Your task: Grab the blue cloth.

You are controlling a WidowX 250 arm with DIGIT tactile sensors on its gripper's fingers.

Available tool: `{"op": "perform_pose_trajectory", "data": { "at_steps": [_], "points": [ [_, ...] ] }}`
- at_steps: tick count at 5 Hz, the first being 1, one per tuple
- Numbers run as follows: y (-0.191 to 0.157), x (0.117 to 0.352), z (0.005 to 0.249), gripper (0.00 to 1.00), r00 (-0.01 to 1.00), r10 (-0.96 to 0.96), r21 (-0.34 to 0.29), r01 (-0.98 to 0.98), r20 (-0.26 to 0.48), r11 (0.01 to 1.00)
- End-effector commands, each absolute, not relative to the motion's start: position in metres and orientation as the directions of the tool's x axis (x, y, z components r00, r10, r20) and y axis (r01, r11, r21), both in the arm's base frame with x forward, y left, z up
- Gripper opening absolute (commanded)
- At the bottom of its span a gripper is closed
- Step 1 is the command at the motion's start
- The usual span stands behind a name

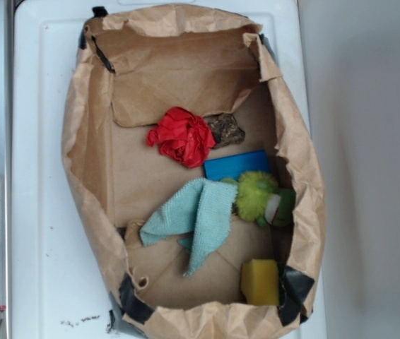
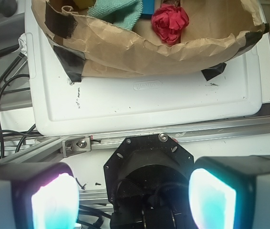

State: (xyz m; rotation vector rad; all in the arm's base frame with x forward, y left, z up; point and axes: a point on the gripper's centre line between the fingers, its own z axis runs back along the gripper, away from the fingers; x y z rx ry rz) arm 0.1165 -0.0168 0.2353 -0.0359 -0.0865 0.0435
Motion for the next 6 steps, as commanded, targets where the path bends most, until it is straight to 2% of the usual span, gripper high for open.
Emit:
{"op": "perform_pose_trajectory", "data": {
  "at_steps": [1, 2, 3, 4, 5, 6],
  "points": [
    [-0.017, 0.116, 0.235, 1.00, 0.995, 0.045, -0.038, -0.042, 0.086, 0.998],
    [-0.023, 0.154, 0.223, 1.00, 0.979, 0.044, -0.039, -0.037, 0.197, 0.999],
    [-0.023, 0.181, 0.221, 1.00, 0.967, 0.052, -0.045, -0.042, 0.251, 0.998],
    [-0.019, 0.202, 0.210, 1.00, 0.960, 0.063, -0.021, -0.060, 0.271, 0.998],
    [-0.011, 0.236, 0.186, 1.00, 0.962, 0.100, 0.004, -0.105, 0.254, 0.995],
    [-0.003, 0.256, 0.170, 1.00, 0.962, 0.129, 0.023, -0.139, 0.241, 0.990]
  ]
}}
